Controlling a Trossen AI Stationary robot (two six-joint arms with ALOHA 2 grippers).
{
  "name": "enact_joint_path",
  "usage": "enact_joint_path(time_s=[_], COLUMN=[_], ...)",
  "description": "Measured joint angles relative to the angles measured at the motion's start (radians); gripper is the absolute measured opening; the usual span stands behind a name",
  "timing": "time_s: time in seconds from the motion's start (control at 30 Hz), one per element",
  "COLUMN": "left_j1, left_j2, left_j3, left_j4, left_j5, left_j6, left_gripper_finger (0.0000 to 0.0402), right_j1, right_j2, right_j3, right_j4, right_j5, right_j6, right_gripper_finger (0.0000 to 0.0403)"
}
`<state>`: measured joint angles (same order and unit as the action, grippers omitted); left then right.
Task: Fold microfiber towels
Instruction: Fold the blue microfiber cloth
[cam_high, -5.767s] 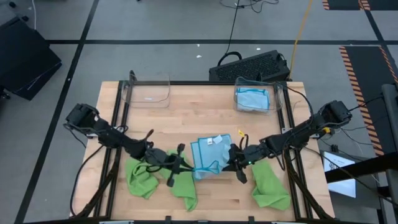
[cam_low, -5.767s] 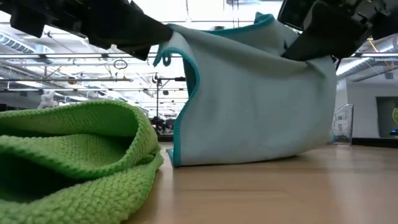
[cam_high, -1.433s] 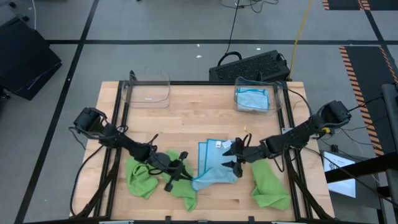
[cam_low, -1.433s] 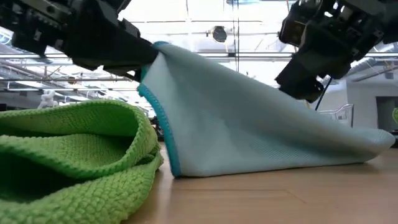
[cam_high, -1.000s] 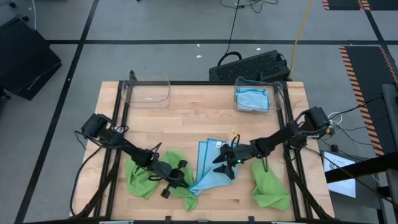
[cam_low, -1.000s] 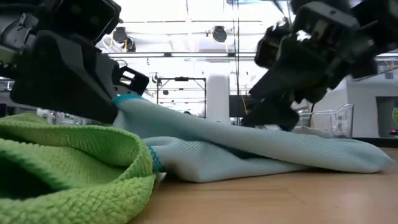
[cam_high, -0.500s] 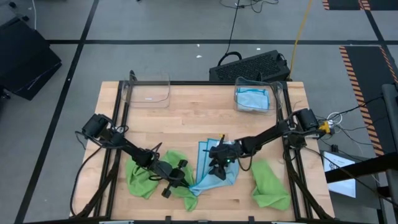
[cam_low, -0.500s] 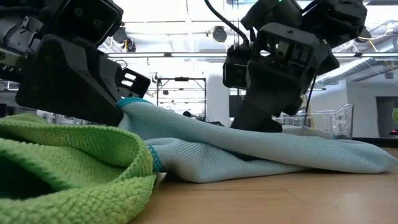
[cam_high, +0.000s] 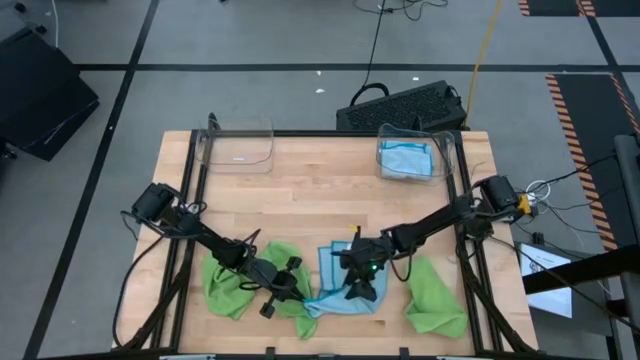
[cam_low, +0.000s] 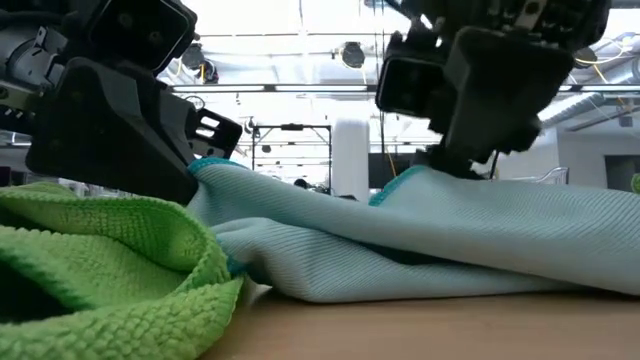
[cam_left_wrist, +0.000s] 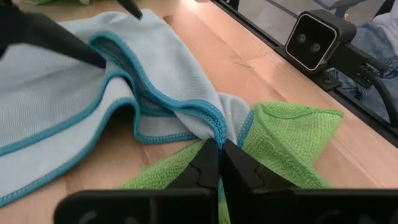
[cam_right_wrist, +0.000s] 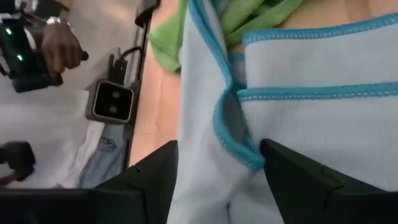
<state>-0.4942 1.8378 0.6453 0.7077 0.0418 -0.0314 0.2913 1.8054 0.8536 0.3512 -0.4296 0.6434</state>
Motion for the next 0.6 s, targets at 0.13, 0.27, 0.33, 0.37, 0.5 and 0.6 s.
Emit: enact_joint_path(time_s=[0.13,0.27,0.33,0.37,0.5,0.6], left_j1=[0.0,0.0,0.0,0.0,0.0,0.0], left_j2=[0.0,0.0,0.0,0.0,0.0,0.0], left_j3=[0.0,0.0,0.0,0.0,0.0,0.0], left_j4=[-0.001,-0.001,-0.001,-0.001,-0.001,-0.001], left_j5=[-0.011,-0.017,-0.018,-0.018,-0.018,-0.018], left_j6=[-0.001,0.002,0.004,0.004,0.003,0.003], left_gripper_finger=[0.0005,0.0007,0.0004,0.0004,0.0011,0.0006], right_j1=[0.009,0.015,0.02,0.025,0.043,0.053], right_j2=[-0.039,-0.048,-0.047,-0.047,-0.047,-0.049], right_j3=[-0.001,0.0,-0.001,-0.001,-0.001,0.0], right_j4=[-0.005,-0.005,-0.012,-0.02,-0.051,-0.064], right_j5=[0.045,0.093,0.097,0.109,0.115,0.167], right_j6=[-0.027,-0.028,-0.026,-0.026,-0.024,-0.026], right_gripper_finger=[0.0208,0.0193,0.0184,0.0179,0.0162,0.0156])
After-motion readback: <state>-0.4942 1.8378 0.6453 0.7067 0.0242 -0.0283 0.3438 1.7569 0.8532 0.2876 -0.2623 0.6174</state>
